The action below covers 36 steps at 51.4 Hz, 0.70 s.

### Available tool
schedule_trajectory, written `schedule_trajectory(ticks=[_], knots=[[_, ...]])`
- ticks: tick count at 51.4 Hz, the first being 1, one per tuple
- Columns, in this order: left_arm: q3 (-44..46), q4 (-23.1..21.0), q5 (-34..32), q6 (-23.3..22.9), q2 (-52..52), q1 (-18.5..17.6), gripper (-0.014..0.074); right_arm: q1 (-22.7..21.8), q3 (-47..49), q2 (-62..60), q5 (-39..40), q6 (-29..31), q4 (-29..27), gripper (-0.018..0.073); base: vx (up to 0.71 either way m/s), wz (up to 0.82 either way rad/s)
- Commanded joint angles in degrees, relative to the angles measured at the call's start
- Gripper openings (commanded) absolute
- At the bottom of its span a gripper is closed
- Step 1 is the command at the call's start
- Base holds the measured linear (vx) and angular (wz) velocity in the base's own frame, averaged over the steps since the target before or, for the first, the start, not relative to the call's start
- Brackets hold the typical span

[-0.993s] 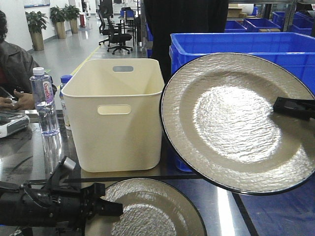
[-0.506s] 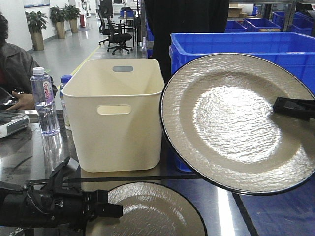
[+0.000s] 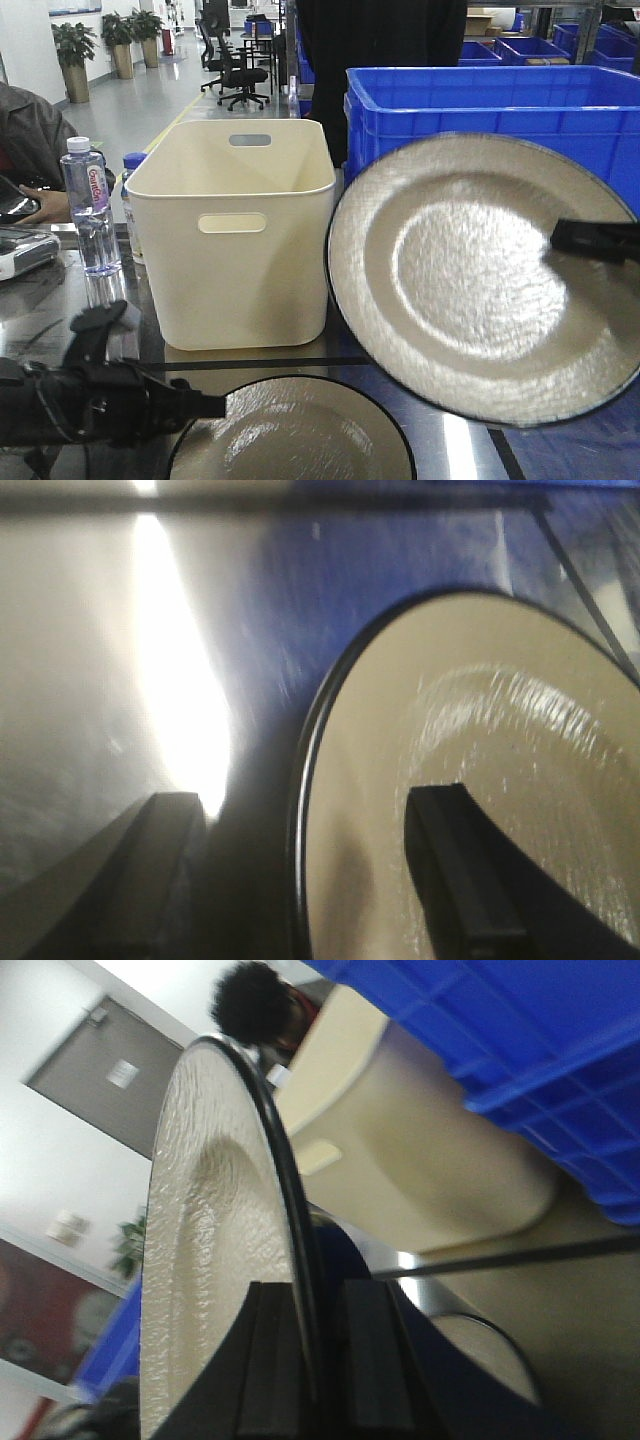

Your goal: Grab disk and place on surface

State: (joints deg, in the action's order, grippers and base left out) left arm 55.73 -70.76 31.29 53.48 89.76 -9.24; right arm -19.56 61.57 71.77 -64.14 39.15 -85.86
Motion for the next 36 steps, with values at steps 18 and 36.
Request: schedule_trajectory(ticks=[18, 36], knots=[[1.87, 6.22, -0.67, -1.36, -28.24, 5.83, 0.0162, 9.23, 1.81, 2.52, 10.61, -3.21, 7.74, -0.0001, 0.00, 0.00], [1.87, 9.87, 2.63, -4.13, -39.53, 6.03, -0.0008, 23.91, 1.81, 15.19, 15.39, -2.99, 7.59, 0.0001, 0.00, 0.00]])
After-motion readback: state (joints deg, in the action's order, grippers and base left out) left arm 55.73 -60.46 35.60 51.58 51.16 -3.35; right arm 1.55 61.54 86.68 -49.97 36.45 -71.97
